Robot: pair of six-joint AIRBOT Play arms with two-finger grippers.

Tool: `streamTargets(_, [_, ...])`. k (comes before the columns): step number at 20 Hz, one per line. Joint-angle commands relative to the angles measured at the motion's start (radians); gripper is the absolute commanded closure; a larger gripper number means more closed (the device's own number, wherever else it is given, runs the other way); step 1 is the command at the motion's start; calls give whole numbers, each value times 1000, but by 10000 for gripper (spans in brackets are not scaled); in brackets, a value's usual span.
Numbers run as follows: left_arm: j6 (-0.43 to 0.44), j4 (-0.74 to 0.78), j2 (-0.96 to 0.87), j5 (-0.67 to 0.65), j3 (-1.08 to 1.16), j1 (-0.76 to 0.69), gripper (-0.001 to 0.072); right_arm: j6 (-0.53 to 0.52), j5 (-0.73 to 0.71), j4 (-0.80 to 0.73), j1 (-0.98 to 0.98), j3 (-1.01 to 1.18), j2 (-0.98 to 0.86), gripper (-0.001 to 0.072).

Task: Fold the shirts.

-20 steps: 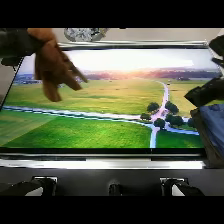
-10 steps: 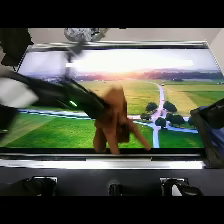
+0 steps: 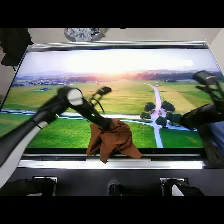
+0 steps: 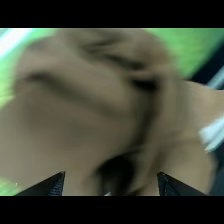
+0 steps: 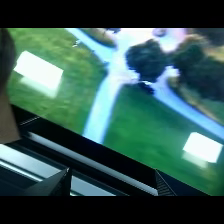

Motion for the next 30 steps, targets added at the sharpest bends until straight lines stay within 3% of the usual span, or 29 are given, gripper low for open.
streamTargets(1, [5,83,41,-154,49,166,-13,-52,-23,202,0,-152,-67,38])
streamTargets(6, [5,51,175,-115,-293,283,-13,-56,-133,275,0,-488,-75,40])
streamTargets(12, [27,-116,204,129,-649,146,-13,-101,-167,363,0,-707,-75,28])
streamTargets(17, [-12,-135,200,343,-692,67,4,-117,-283,394,0,-797,-81,20])
streamTargets(19, [-72,-135,198,410,-692,67,118,-120,-315,468,2,-823,-90,20])
streamTargets(20, [-98,-135,194,423,-691,67,122,-121,-338,501,2,-841,-91,20])
streamTargets(22, [-111,-135,187,416,-692,66,558,-123,-377,534,2,-879,-92,20])
streamTargets(23, [-111,-135,188,410,-691,67,672,-127,-379,549,2,-892,-93,20])
streamTargets(27, [-112,-135,188,401,-691,67,676,-136,-401,588,27,-900,-95,20])
streamTargets(29, [-112,-135,189,397,-690,67,676,-74,-492,584,145,-900,-95,26])
streamTargets(30, [-112,-135,189,387,-690,67,676,-24,-560,583,208,-900,-95,82])
